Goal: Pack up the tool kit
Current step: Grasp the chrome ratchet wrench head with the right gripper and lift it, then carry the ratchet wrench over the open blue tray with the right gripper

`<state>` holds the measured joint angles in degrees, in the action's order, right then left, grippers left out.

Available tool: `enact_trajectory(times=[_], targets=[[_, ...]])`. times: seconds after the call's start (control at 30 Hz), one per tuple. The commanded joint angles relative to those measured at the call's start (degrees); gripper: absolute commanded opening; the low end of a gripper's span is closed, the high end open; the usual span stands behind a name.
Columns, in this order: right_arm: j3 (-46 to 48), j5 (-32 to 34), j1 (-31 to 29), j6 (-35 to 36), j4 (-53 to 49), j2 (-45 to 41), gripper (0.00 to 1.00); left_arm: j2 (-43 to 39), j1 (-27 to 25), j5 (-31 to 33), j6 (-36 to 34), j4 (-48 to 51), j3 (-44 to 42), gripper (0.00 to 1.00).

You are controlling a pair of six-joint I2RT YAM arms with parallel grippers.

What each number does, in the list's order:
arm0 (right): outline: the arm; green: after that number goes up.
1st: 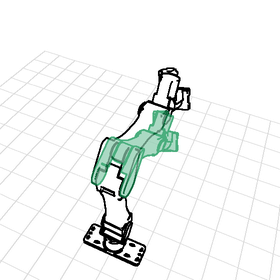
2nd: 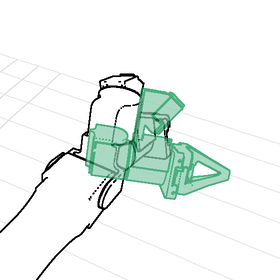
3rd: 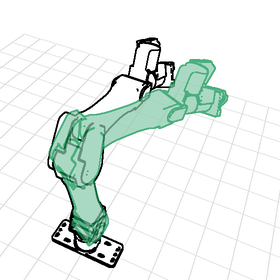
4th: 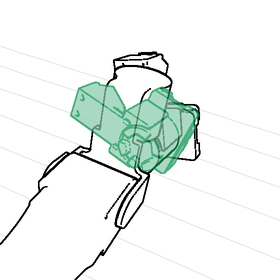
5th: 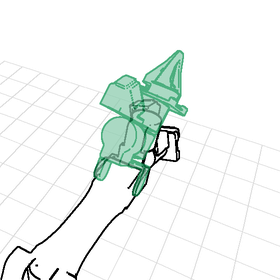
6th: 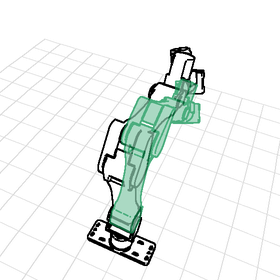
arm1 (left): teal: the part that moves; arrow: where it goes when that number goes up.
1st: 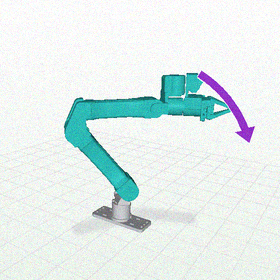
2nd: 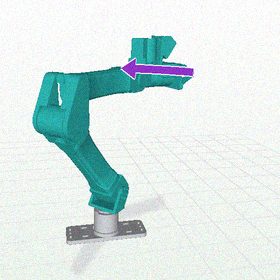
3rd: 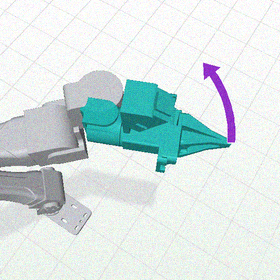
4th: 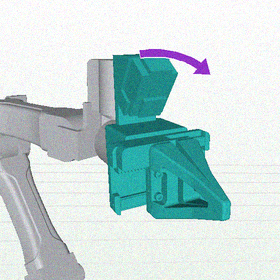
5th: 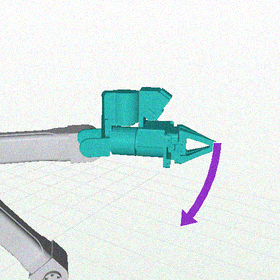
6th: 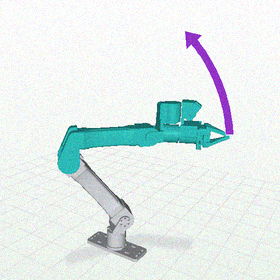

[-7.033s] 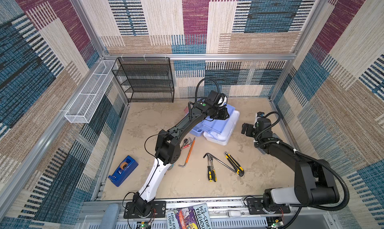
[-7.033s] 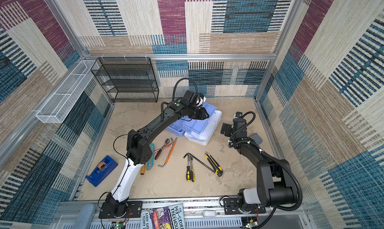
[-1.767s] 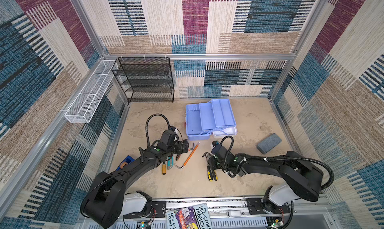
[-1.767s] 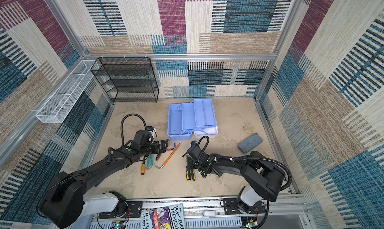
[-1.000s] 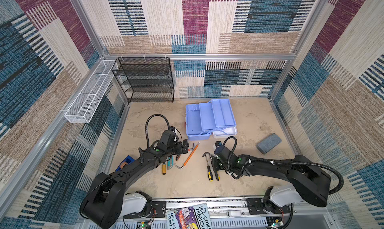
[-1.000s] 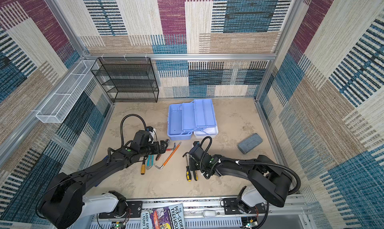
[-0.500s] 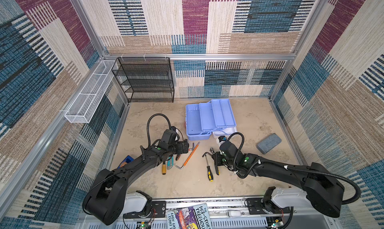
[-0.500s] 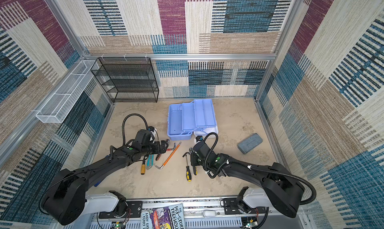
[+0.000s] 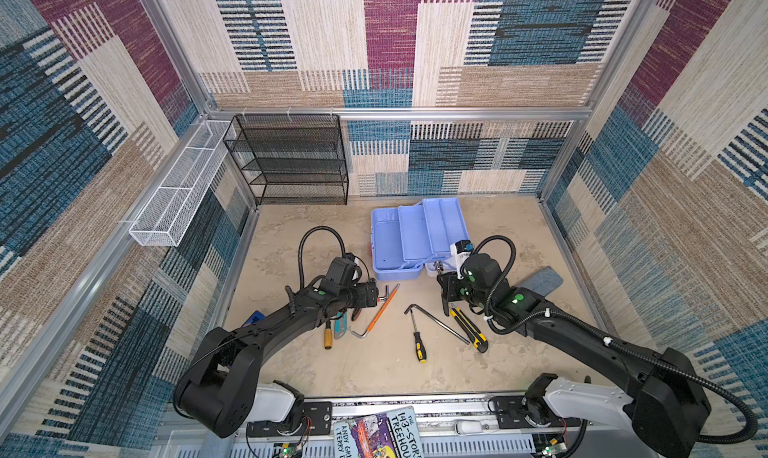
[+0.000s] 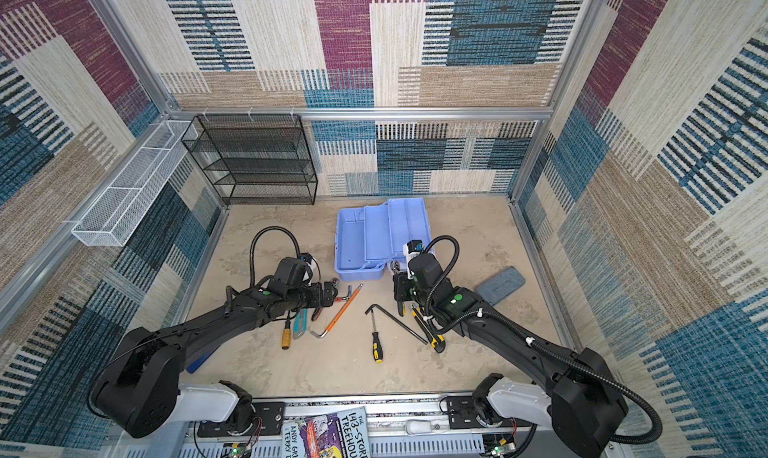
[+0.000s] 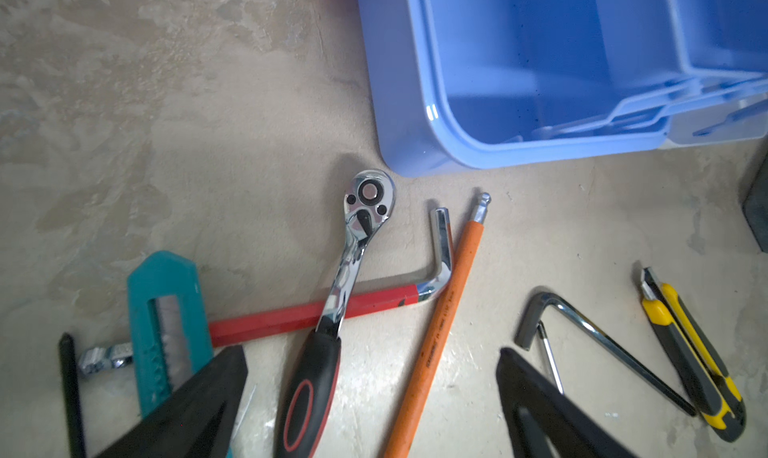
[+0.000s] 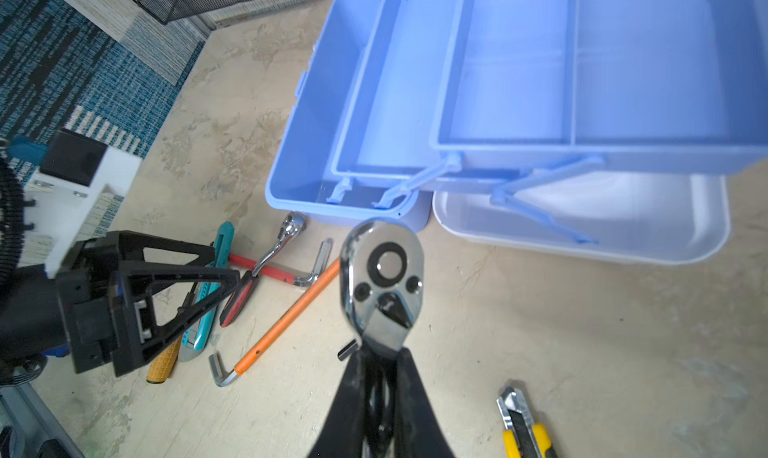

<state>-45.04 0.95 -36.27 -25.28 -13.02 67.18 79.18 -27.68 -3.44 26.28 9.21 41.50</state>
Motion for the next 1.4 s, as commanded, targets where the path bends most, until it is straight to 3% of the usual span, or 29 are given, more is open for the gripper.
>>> enact_trajectory(times=[0.0, 0.27, 0.7, 1.37], targets=[[-2.85, -2.29, 2.76, 5.11, 1.16, 0.63, 0.07, 0.5, 0.0, -0.94, -1.39, -0.23, 0.51, 0.96], [-11.41, -6.6, 8.82, 10.79, 2.51, 7.1, 0.07, 1.25, 0.04, -1.65, -1.51, -0.59, 1.0, 0.93], [-26.61, -15.36, 15.15, 12.22, 5.04, 25.19, 0.07, 0.55, 0.07, -1.39, -1.8, -0.16, 0.5, 0.93], [-39.16, -15.28, 17.43, 9.75, 3.88, 40.68, 0.08, 0.82, 0.07, -2.62, -1.62, -0.77, 1.03, 0.9]])
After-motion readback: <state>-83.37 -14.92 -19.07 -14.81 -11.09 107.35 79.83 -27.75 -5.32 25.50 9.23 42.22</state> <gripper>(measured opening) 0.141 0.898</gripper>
